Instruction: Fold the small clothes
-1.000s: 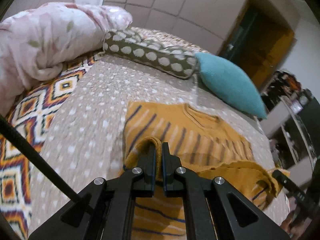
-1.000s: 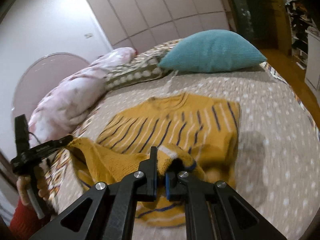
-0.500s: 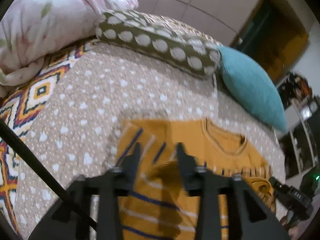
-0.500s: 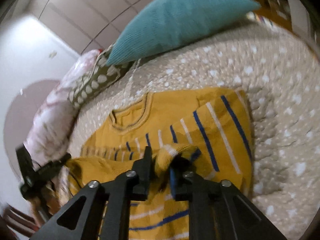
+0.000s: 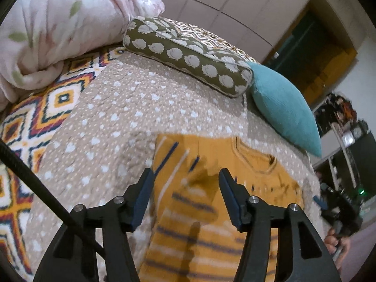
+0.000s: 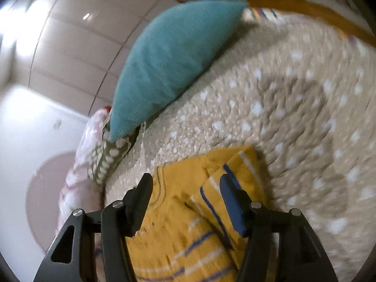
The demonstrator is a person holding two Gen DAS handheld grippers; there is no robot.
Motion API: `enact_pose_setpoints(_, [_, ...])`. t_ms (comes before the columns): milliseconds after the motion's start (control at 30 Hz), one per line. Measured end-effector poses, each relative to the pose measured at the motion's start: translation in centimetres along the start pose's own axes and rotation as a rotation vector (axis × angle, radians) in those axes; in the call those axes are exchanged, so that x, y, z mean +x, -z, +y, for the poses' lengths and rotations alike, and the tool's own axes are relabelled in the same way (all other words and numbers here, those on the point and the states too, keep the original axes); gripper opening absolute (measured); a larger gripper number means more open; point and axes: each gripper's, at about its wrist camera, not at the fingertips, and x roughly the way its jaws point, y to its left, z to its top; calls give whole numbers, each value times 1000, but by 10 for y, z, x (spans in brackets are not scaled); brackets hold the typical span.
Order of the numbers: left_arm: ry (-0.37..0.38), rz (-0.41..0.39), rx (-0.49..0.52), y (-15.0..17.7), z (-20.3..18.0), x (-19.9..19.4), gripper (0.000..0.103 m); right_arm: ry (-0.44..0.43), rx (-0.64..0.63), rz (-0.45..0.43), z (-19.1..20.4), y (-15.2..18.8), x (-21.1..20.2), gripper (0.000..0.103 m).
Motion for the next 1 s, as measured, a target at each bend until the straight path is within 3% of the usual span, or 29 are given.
enact_pose_setpoints(133, [-41,-2,93,34,2,-23,60,99,-251,50,13,43,-37,64])
enact_pose_setpoints(333, [-121,29,156,87,19,-39,61,137,-351,139,-14,114,-54,64])
enact_pose_setpoints(367, [-136,36,154,95,23,-40,61,133,-350,165,-18,122,-50,59])
enact_pose_setpoints(400, [-145,43,148,100,25,-42,61,123,-353,200,-22,130,-44,42])
enact_pose_setpoints(433, [-151,49,136,106,29,-45,61,128,-363,227,-24,135,-41,12])
enact_pose_setpoints(533, [-157,46,100,120,38,-57,61,253,-391,150,-34,130,-49,10])
enact_pose_setpoints(600, [-170,31,93,127,42,-64,61,322,-388,127,-39,122,-51,11])
enact_pose_setpoints(700, [-202,11,102,133,43,-68,61,329,-385,114,-33,120,-63,25])
enact_pose_setpoints(867, [-239,-19,113,141,41,-57,65,361,-518,-42,9,139,-105,33])
enact_pose_setpoints(900, [-245,-24,108,140,41,-53,67,364,-572,-88,23,147,-112,38])
enact_pose_setpoints(967, [-266,-39,87,140,46,-43,67,349,-634,-125,43,158,-116,64])
enact_pose_setpoints(1000, [-271,-45,78,139,50,-39,67,337,-670,-106,57,166,-112,64])
